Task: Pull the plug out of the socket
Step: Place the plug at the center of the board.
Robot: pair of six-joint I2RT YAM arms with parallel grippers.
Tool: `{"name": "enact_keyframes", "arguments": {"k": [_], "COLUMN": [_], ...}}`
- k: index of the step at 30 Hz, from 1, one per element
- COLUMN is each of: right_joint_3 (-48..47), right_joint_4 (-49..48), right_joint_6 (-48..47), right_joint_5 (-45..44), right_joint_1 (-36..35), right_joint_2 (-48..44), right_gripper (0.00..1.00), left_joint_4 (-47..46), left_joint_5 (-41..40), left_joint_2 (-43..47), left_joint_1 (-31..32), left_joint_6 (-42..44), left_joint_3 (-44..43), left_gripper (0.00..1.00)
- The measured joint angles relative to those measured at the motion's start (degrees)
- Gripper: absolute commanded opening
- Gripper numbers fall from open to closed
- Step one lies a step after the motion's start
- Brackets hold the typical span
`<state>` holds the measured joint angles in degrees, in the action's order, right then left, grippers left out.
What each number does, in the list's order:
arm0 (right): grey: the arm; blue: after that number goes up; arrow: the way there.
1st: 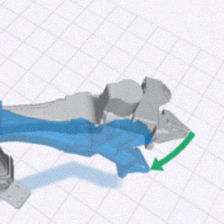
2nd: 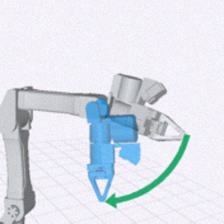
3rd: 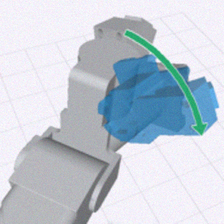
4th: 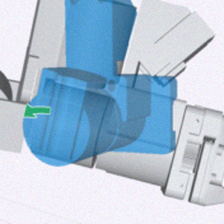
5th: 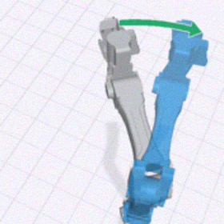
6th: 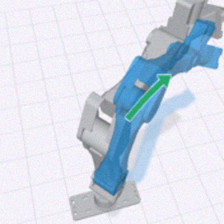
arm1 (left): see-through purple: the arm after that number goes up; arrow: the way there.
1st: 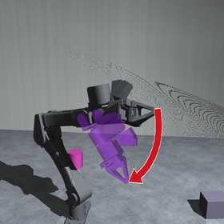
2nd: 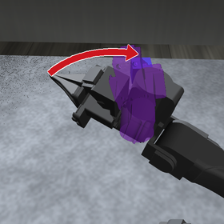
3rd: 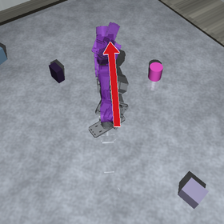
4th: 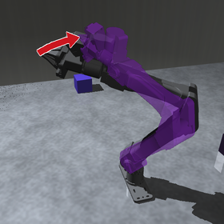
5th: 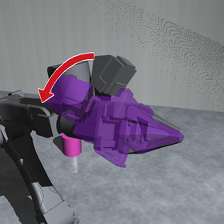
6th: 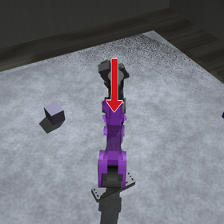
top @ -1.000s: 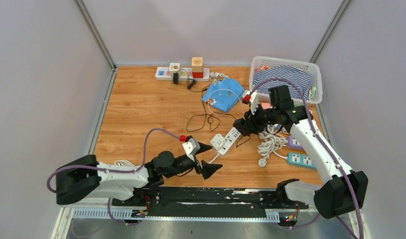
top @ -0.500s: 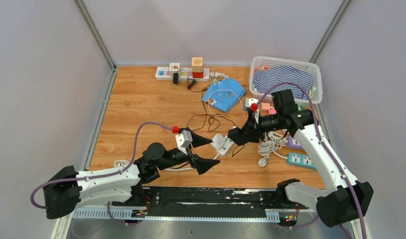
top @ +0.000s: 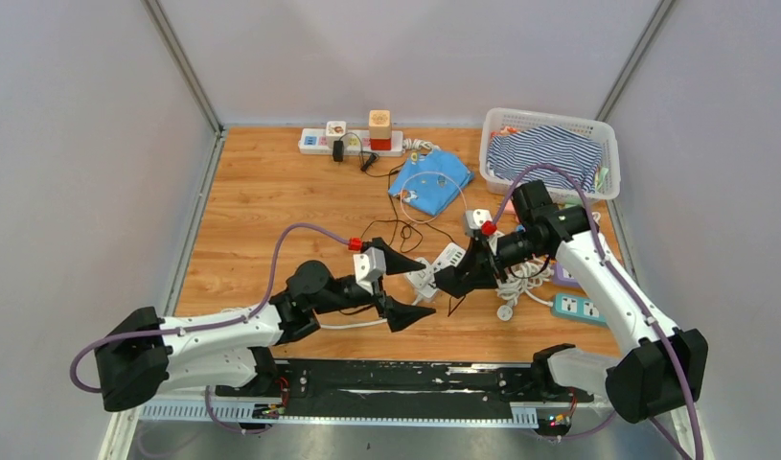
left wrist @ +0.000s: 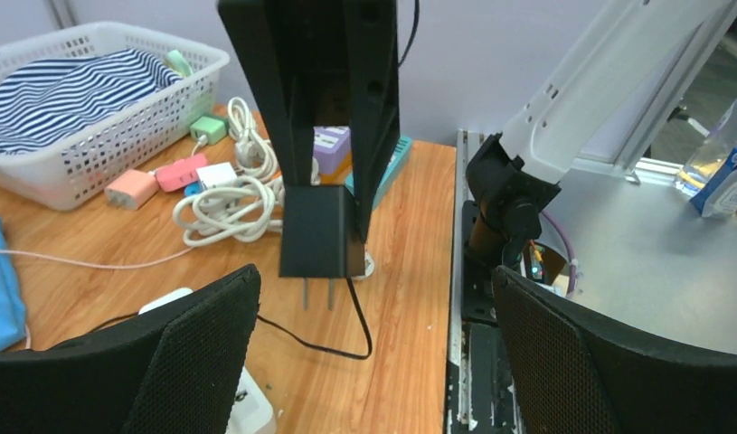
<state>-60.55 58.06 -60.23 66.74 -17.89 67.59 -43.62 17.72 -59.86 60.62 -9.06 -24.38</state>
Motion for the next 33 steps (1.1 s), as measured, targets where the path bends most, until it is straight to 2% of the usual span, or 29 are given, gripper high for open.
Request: {"name": "enact_keyframes", "arguments": {"k": [4,7,11,15,22,31,33], "right_joint_3": [1.3,1.4,1.2,0.7,-1.2,-1.6,-1.7], "right_joint_4": [1.7,2.3,2.7,2.6,1.9,2.1,2.2], "right_joint_6": [-4.8,-5.8,-5.2,-3.1,2.0,3.7,3.7], "right_joint_5": [1.1,1.4,1.4,1.3,1.0,1.1,1.1], "right_joint_1": [-0.5,-0.5,-0.6,-0.8,-0.8,-2.0,-2.2], "right_joint_2": [0.0,0.2,2.2,4.9,7.6,9.3,9.7], "right_gripper": [0.0,0.0,0.0,0.0,0.0,0.0,0.0], "left_joint_4": [-5.5,-14.8,-30.4,-36.1,-38.0,-30.4,-29.8], "left_joint_5": [5.7,10.5,15.1,16.4,15.8,12.1,11.9], "left_joint_2": [-2.4,-7.8,-18.0,-23.3,-24.0,-23.0,-23.0], "left_joint_1": [-3.5,-7.8,-11.8,-12.3,-12.3,-12.2,-12.0], "left_joint_6": [-6.1,-16.9,-32.3,-39.1,-39.8,-32.6,-31.7], "left_joint_3": [0.0,0.0,0.0,0.0,0.1,1.0,1.0], "left_gripper": [0.97,0.91,0.89,0.89,0.89,0.89,0.86]}}
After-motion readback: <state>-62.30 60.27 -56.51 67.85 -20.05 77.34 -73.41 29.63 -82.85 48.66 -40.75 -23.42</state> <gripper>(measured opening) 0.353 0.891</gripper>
